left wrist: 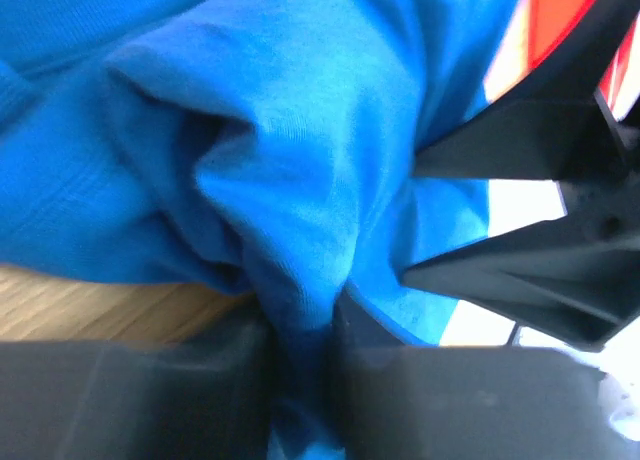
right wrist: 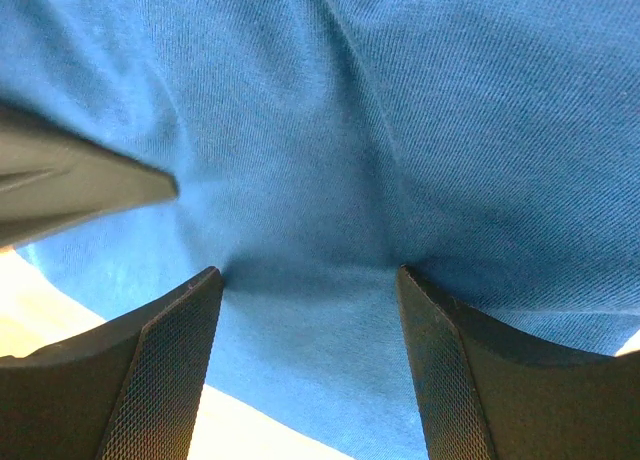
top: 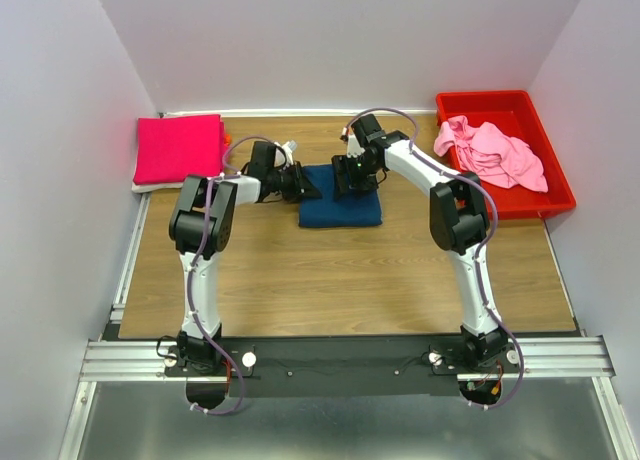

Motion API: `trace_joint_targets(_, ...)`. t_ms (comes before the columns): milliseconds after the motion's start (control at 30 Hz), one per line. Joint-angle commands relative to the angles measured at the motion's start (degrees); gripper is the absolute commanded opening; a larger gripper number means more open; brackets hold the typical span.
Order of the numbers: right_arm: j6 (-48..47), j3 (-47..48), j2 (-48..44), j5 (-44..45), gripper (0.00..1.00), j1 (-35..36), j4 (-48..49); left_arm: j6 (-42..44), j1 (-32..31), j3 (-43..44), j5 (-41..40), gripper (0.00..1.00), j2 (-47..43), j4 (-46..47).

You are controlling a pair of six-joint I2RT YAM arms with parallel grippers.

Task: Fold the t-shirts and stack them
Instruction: Neatly place the folded tshirt to the corner

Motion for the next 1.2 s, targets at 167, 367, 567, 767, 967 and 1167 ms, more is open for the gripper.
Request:
trace_joint_targets(167, -1.99, -4.99, -1.66, 3.13, 0.80, 1.03, -1.74, 11.40, 1.49, 11.89, -10.16, 0.00, 1.81, -18.59)
trace_joint_targets(367, -1.21, -5.44, -6.41, 11.66, 0.82, 0.94, -3.84, 27.73, 1.67, 26.06, -20.71, 0.00, 4.09, -38.73)
trace_joint_targets(567, 0.73, -5.43, -10.54, 18.26, 0.83, 0.68, -7.62, 34.43, 2.02, 31.61, -26.51, 0.00, 3.48, -46.29)
trace_joint_targets(767, 2.13, -6.93, -12.83, 21.77, 0.83, 0.50, -9.38, 37.34, 2.20, 35.82, -36.27, 0.00, 2.69, -52.10)
trace_joint_targets(967, 2.22, -6.93, -13.71, 21.95, 0.83, 0.50, -10.00, 41.91, 3.43, 41.36, -42.43, 0.00, 2.60, -57.02)
trace_joint_targets(1167, 1.61, -7.81, -14.51, 21.95, 0.83, 0.50, -10.26, 44.02, 5.97, 43.21, -47.18, 0.00, 0.94, -58.52)
